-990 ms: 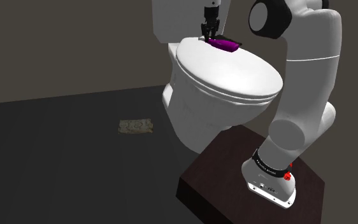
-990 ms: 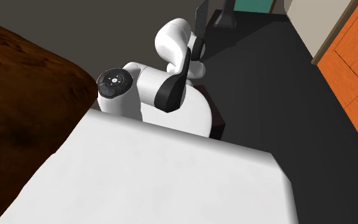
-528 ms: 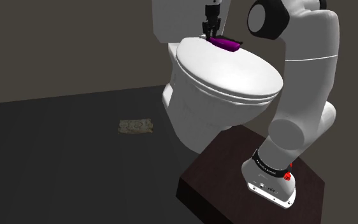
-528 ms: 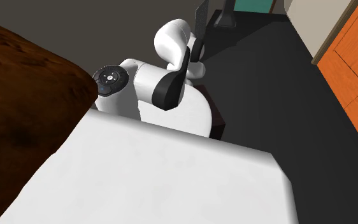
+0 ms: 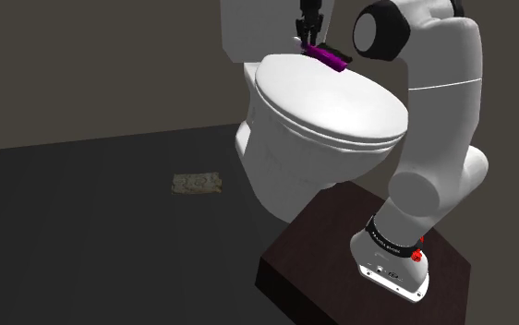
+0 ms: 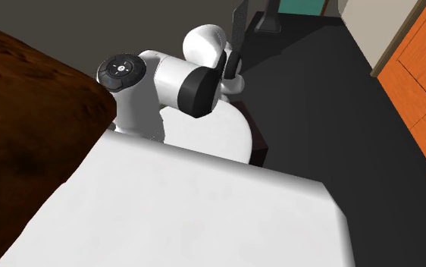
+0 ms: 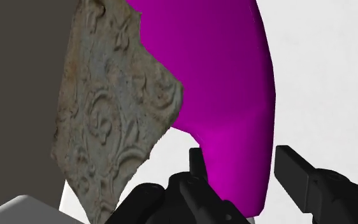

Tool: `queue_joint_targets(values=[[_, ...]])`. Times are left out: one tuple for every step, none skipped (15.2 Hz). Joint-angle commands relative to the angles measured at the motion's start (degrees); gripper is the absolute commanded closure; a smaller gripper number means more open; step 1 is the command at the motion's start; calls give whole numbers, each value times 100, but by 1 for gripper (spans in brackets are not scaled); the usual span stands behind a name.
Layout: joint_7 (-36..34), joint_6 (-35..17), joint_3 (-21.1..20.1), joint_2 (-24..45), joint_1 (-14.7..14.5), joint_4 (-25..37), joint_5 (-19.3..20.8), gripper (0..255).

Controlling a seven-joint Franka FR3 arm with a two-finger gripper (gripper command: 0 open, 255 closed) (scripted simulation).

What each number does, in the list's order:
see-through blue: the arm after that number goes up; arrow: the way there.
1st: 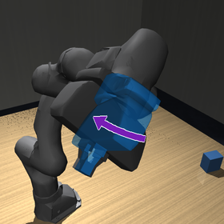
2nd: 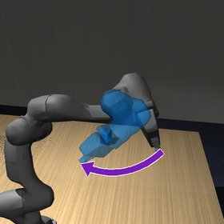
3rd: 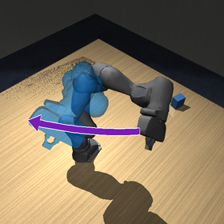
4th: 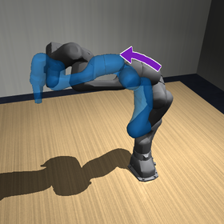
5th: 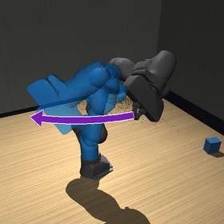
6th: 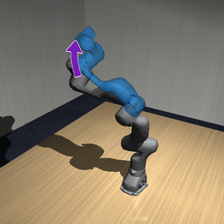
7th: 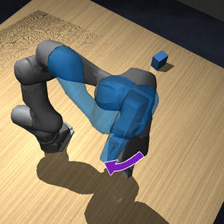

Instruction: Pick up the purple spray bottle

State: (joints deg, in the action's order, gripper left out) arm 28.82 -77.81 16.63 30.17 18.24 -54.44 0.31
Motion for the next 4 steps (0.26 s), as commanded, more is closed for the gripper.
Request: queue_joint_targets(values=[[28, 249, -1, 122, 49, 371, -27, 255], [43, 387, -3, 208, 81, 596, -46, 255], [45, 409, -4, 222, 87, 633, -49, 255], [45, 407, -4, 220, 86, 629, -49, 255]])
